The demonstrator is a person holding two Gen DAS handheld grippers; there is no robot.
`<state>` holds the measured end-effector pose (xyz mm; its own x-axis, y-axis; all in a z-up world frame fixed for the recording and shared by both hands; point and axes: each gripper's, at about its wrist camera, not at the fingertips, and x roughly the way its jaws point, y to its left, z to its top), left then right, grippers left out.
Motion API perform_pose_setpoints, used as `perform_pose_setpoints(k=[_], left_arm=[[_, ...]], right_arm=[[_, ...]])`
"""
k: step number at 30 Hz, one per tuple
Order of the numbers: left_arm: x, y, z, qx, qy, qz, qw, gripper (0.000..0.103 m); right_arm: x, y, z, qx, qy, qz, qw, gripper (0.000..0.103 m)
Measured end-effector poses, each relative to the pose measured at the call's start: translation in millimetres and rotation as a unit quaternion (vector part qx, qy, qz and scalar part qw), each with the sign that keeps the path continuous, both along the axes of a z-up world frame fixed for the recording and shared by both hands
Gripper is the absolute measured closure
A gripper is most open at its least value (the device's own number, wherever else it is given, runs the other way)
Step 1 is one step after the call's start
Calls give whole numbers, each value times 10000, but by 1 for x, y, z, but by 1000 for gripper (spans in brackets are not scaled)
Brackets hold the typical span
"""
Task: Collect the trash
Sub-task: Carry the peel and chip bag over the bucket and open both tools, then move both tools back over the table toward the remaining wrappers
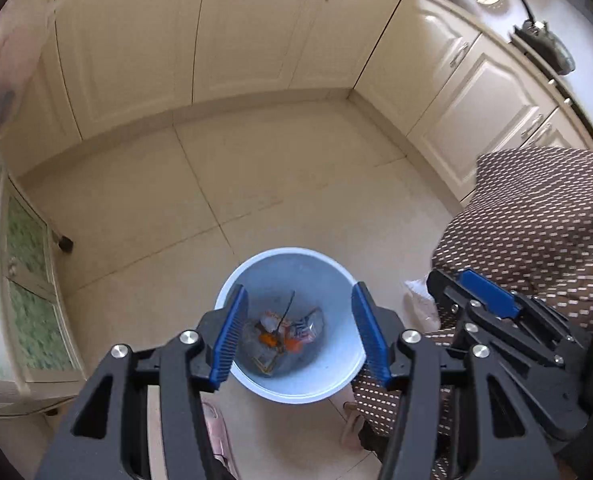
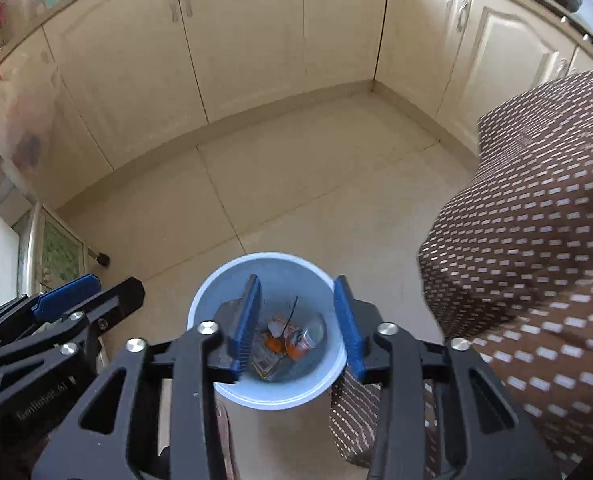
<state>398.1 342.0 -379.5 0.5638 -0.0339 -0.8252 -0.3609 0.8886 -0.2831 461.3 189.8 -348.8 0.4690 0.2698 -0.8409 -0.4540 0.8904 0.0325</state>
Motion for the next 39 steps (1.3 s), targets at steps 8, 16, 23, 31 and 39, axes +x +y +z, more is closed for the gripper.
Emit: perform_pose_setpoints(k=[8,16,23,31,39], left_arm=[[-52,-27,81,395,-617,-115,9972,49],[-106,-60,172,663,-1427,-144,9874,43],[-145,-119,236,783,-2097,-457,9735,32],[-157,-201,276,913,-2495,-1003,9588,27],[-159,-275,300,977,-2755,-1574,9433,23]], right_arm=[[-60,-33,93,-18,-957,8,9954,48],[-128,-94,192,359,-2142,-211,9759,39],[-168,-163,242,543,-2653,-627,9606,31],[-193,-256,267,581,-2981,-1315,9436,25],[-214,-343,281,592,-3179,-2039,9240,21]])
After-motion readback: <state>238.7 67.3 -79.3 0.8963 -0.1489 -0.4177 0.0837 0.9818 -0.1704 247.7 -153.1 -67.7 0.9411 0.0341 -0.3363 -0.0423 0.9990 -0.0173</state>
